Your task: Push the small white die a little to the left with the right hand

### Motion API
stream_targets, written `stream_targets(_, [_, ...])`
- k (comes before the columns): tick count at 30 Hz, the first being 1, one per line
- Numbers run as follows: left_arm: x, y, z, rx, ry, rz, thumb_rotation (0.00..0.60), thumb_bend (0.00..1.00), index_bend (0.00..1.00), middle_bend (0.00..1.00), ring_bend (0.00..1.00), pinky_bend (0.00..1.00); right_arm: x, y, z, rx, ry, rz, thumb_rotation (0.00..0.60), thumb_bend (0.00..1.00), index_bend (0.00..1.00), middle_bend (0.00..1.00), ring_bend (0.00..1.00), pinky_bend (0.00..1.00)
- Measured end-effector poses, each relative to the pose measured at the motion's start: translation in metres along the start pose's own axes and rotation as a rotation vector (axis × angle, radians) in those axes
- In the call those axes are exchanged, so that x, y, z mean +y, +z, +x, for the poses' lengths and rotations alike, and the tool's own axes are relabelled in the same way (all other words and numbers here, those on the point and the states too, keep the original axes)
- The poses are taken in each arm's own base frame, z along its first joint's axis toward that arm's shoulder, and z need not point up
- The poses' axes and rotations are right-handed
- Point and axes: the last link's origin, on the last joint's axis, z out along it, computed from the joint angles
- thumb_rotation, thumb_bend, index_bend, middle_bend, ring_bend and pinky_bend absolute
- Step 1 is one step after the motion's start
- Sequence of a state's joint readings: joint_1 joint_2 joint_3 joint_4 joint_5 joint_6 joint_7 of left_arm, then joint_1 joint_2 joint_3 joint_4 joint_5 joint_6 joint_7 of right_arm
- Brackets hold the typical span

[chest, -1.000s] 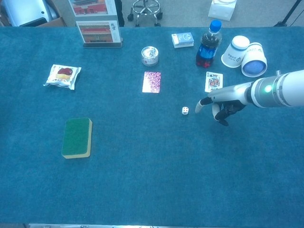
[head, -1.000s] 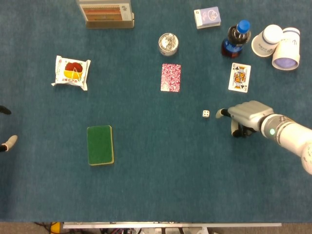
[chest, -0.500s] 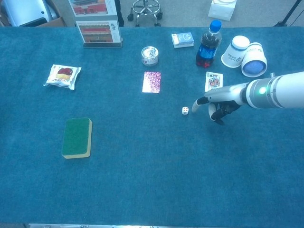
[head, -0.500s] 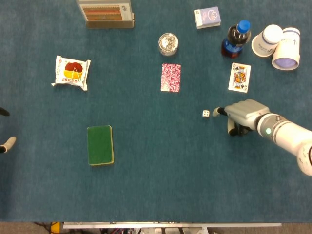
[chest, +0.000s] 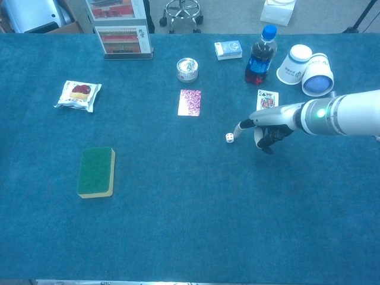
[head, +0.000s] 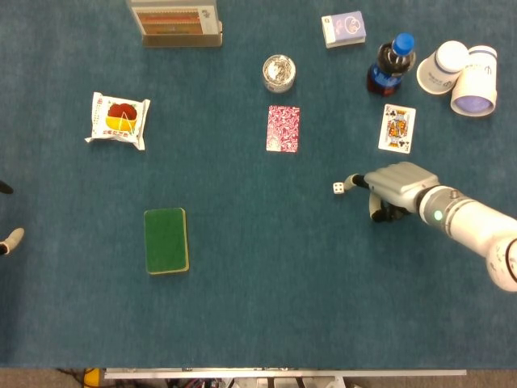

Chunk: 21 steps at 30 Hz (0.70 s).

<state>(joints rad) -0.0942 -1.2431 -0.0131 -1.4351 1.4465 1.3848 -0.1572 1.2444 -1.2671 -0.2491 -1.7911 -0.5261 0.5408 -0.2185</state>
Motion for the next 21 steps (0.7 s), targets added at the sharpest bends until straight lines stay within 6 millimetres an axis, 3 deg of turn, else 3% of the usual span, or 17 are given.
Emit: stream_targets(21, [-0.0035, -0.0017, 0.0001, 0.002, -0.005, 0.010, 0.600, 0.17, 0.38, 0.37, 0.27, 0.46, -0.0093, 0.0025, 0.0046, 0.038, 0.020, 0.062, 0.418, 1.00, 0.15, 1.00, 1.00, 1.00])
